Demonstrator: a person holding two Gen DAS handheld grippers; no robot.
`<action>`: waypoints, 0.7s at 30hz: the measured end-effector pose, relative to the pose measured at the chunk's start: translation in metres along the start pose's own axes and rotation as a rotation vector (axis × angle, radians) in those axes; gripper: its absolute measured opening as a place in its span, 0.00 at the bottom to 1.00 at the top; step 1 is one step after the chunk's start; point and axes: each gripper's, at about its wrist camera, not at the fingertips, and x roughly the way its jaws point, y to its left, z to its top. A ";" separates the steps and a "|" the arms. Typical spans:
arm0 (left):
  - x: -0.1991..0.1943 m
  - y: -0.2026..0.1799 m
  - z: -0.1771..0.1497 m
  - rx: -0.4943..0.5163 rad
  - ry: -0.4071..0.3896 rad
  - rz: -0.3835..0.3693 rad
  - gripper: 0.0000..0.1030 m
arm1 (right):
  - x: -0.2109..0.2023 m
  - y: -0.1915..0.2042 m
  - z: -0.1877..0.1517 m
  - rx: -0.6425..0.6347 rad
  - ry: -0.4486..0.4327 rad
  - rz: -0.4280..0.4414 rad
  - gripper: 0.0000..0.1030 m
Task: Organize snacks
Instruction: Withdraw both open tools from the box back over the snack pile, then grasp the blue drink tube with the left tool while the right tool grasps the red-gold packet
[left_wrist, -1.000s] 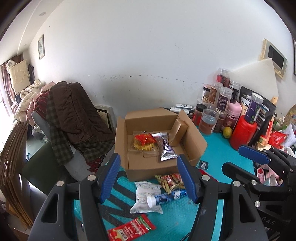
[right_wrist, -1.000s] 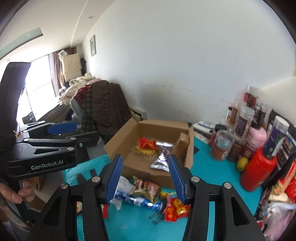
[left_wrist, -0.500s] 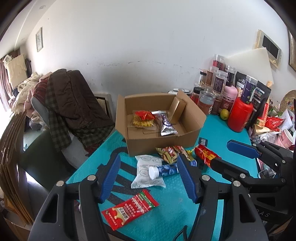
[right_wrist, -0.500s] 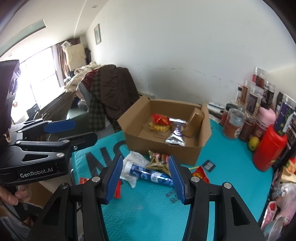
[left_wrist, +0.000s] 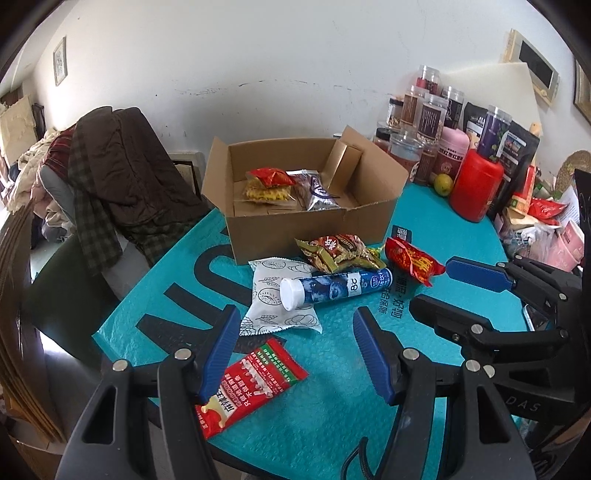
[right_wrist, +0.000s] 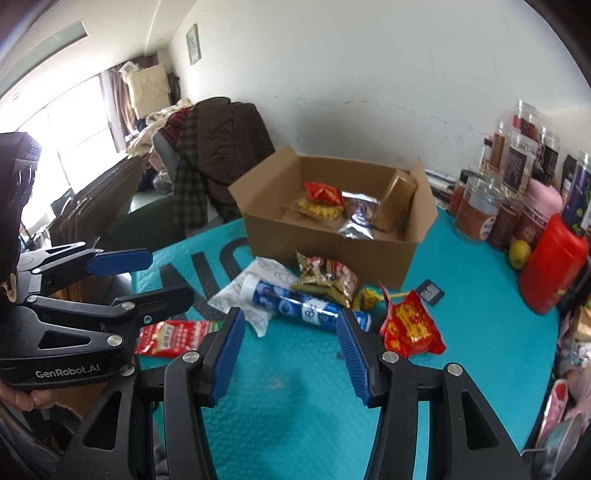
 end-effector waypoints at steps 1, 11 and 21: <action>0.003 -0.002 -0.001 0.007 0.005 0.000 0.61 | 0.002 -0.003 -0.001 0.004 0.006 -0.002 0.56; 0.039 -0.011 0.001 -0.023 0.065 -0.074 0.61 | 0.020 -0.037 -0.011 0.064 0.053 -0.045 0.61; 0.068 -0.018 0.019 -0.034 0.087 -0.145 0.61 | 0.043 -0.074 -0.010 0.103 0.097 -0.122 0.85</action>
